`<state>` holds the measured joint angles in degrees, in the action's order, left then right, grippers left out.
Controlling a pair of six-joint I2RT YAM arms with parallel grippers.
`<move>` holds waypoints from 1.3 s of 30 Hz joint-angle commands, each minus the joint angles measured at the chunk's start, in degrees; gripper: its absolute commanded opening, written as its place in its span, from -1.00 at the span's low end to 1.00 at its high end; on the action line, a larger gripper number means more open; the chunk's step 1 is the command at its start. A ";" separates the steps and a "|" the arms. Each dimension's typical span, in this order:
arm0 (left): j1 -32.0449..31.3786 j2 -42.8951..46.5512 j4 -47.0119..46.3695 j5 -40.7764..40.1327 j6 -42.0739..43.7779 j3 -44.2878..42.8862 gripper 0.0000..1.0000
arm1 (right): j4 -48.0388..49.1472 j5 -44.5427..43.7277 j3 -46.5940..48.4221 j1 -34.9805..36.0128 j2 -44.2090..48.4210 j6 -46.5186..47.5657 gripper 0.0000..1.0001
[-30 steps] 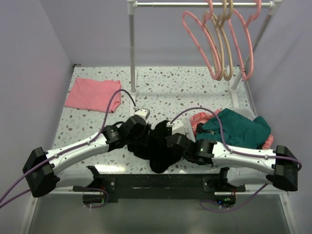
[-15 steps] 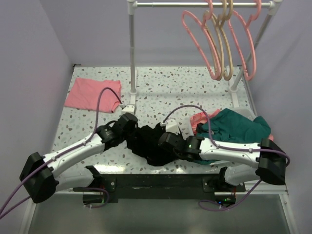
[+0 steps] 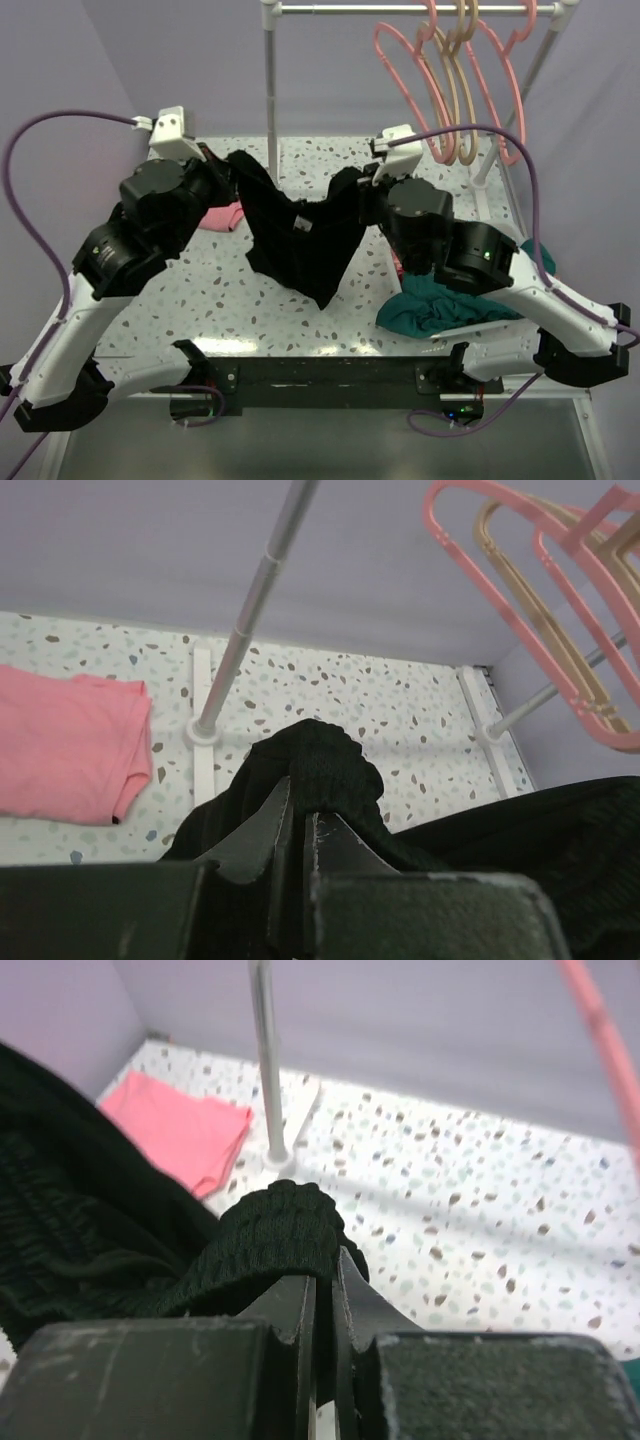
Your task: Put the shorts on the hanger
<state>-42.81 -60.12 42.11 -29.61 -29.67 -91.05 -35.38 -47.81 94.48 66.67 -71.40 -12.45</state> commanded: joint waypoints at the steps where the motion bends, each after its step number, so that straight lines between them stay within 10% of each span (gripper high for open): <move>1: 0.27 -1.49 5.44 -6.16 4.27 -6.77 -1.00 | -0.30 -4.92 8.78 -0.84 -2.43 10.07 -1.00; 12: 12.03 -5.00 6.24 5.66 5.67 -3.26 -1.00 | -11.20 8.26 20.12 -12.09 -10.95 5.51 -1.00; 20: 15.65 -8.53 9.22 10.44 6.29 -21.44 -1.00 | -14.20 11.16 38.15 -13.24 -14.31 4.98 -1.00; 32: 15.65 -6.76 9.83 11.95 7.35 -21.56 -1.00 | -5.93 16.35 24.21 -13.15 -6.73 0.76 -1.00; 39: 17.76 -2.65 -4.44 18.50 1.29 12.25 -1.00 | 2.13 27.77 -8.48 -20.53 -8.85 -11.36 -1.00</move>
<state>-26.72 -63.13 45.19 -15.59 -24.95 -93.65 -37.91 -26.17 103.33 49.45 -77.30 -16.01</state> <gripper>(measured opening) 0.049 0.038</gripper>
